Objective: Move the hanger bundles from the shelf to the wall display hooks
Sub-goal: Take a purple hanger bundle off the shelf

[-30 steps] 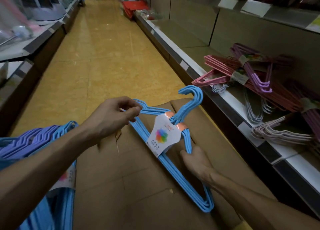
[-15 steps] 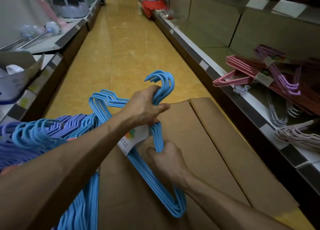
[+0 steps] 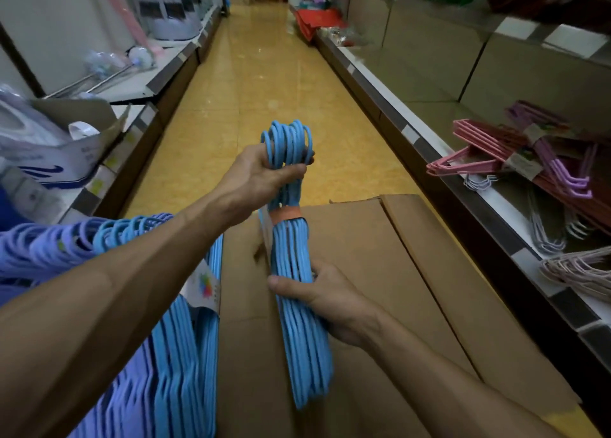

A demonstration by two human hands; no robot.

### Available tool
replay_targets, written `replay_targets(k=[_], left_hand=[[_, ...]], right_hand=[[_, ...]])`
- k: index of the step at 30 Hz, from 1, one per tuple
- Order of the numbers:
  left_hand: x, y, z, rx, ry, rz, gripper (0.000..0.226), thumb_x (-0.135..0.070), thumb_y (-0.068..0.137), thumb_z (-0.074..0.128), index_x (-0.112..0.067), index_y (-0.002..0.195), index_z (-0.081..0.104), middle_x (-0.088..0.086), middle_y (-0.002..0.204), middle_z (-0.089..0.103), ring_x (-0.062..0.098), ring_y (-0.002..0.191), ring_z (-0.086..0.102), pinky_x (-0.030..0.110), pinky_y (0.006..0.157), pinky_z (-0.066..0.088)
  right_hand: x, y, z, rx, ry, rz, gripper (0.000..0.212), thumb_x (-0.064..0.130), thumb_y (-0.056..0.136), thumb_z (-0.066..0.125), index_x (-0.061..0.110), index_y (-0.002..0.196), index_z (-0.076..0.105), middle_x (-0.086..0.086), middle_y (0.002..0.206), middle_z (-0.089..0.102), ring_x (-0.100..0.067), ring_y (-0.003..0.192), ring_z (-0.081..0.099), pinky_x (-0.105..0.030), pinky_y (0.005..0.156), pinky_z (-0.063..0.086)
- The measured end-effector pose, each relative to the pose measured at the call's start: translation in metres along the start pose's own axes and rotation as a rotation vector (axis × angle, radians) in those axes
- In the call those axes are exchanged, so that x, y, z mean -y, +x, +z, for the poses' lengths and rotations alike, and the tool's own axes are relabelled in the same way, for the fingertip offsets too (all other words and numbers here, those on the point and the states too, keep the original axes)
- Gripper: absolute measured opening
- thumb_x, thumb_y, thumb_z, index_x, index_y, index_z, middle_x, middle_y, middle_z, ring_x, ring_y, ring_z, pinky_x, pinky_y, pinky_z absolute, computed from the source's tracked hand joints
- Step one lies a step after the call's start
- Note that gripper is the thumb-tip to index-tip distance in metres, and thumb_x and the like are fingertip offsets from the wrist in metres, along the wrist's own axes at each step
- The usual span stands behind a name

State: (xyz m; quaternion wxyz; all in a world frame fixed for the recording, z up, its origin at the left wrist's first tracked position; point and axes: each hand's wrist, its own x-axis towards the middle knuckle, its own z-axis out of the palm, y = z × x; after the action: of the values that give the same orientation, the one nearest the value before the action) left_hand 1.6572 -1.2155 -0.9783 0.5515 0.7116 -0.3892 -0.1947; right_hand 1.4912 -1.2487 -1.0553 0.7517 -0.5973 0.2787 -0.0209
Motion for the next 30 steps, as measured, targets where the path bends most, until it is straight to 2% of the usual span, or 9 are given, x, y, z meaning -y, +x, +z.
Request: replay_targets(k=[5, 11, 13, 15, 17, 19, 21, 25, 30], left_hand=[[-0.008, -0.011, -0.01, 0.082, -0.116, 0.009, 0.026, -0.002, 0.092, 0.063, -0.016, 0.112, 0.07, -0.005, 0.111, 0.073, 0.004, 0.104, 0.068, 0.021, 0.087, 0.055], [-0.014, -0.011, -0.02, 0.1, -0.044, -0.163, 0.021, -0.005, 0.087, 0.069, -0.013, 0.107, 0.072, 0.001, 0.109, 0.074, 0.013, 0.103, 0.069, 0.028, 0.089, 0.055], [-0.016, -0.01, -0.027, 0.08, 0.041, -0.27, 0.021, -0.013, 0.084, 0.076, -0.009, 0.104, 0.072, 0.006, 0.105, 0.074, 0.019, 0.102, 0.068, 0.038, 0.096, 0.053], [-0.019, -0.012, -0.035, 0.07, 0.19, -0.352, 0.022, -0.026, 0.081, 0.08, -0.012, 0.095, 0.071, 0.005, 0.099, 0.072, 0.018, 0.096, 0.065, 0.035, 0.088, 0.052], [-0.017, -0.013, -0.042, 0.034, 0.318, -0.393, 0.042, -0.036, 0.075, 0.083, -0.015, 0.107, 0.065, 0.003, 0.11, 0.068, 0.016, 0.098, 0.062, 0.03, 0.081, 0.048], [-0.012, -0.015, -0.052, -0.039, 0.348, -0.347, 0.101, -0.033, 0.066, 0.09, -0.022, 0.149, 0.033, 0.01, 0.146, 0.047, 0.027, 0.129, 0.05, 0.039, 0.1, 0.045], [-0.009, -0.021, -0.063, -0.021, 0.401, -0.213, 0.122, -0.021, 0.065, 0.091, -0.032, 0.156, 0.011, 0.011, 0.158, 0.027, 0.027, 0.142, 0.035, 0.041, 0.111, 0.038], [-0.002, -0.033, -0.08, 0.148, 0.813, -0.053, 0.086, -0.017, 0.079, 0.08, -0.024, 0.151, 0.033, 0.008, 0.15, 0.044, 0.023, 0.128, 0.05, 0.026, 0.096, 0.04], [0.015, -0.042, -0.1, 0.135, 0.851, -0.085, 0.083, -0.021, 0.077, 0.082, -0.021, 0.148, 0.039, 0.007, 0.144, 0.051, 0.022, 0.123, 0.053, 0.031, 0.096, 0.044]], right_hand=[[-0.011, 0.004, 0.007, 0.269, 0.313, 0.064, 0.036, -0.005, 0.088, 0.063, 0.013, 0.119, 0.059, -0.006, 0.093, 0.068, -0.019, 0.082, 0.069, -0.035, 0.074, 0.058], [-0.018, 0.012, 0.01, 0.231, 0.179, 0.005, 0.036, -0.008, 0.089, 0.063, 0.012, 0.118, 0.058, -0.008, 0.102, 0.065, -0.021, 0.085, 0.071, -0.04, 0.079, 0.06], [-0.022, 0.016, 0.011, 0.226, 0.16, -0.008, 0.034, -0.008, 0.089, 0.062, 0.011, 0.118, 0.058, -0.007, 0.1, 0.065, -0.019, 0.084, 0.07, -0.038, 0.08, 0.059], [-0.026, 0.018, 0.012, 0.228, 0.146, -0.017, 0.035, -0.007, 0.09, 0.062, 0.01, 0.12, 0.058, -0.006, 0.098, 0.065, -0.018, 0.084, 0.067, -0.035, 0.081, 0.058], [-0.032, 0.022, 0.013, 0.224, 0.117, -0.017, 0.036, -0.007, 0.09, 0.062, 0.008, 0.122, 0.057, -0.005, 0.097, 0.065, -0.019, 0.086, 0.064, -0.036, 0.083, 0.057], [-0.039, 0.027, 0.016, 0.216, 0.052, -0.022, 0.035, -0.006, 0.09, 0.063, 0.005, 0.122, 0.056, -0.006, 0.096, 0.063, -0.02, 0.088, 0.062, -0.038, 0.086, 0.055], [-0.048, 0.034, 0.022, 0.198, -0.028, -0.032, 0.03, -0.004, 0.089, 0.065, 0.004, 0.117, 0.057, -0.006, 0.094, 0.061, -0.023, 0.088, 0.06, -0.043, 0.087, 0.054], [-0.062, 0.044, 0.037, 0.166, -0.137, -0.036, 0.03, 0.017, 0.074, 0.073, 0.015, 0.101, 0.06, -0.004, 0.089, 0.062, -0.02, 0.083, 0.063, -0.045, 0.082, 0.057], [-0.08, 0.06, 0.05, 0.168, -0.227, -0.019, 0.031, 0.021, 0.075, 0.073, 0.023, 0.104, 0.063, -0.001, 0.095, 0.066, -0.02, 0.091, 0.065, -0.049, 0.091, 0.056]])
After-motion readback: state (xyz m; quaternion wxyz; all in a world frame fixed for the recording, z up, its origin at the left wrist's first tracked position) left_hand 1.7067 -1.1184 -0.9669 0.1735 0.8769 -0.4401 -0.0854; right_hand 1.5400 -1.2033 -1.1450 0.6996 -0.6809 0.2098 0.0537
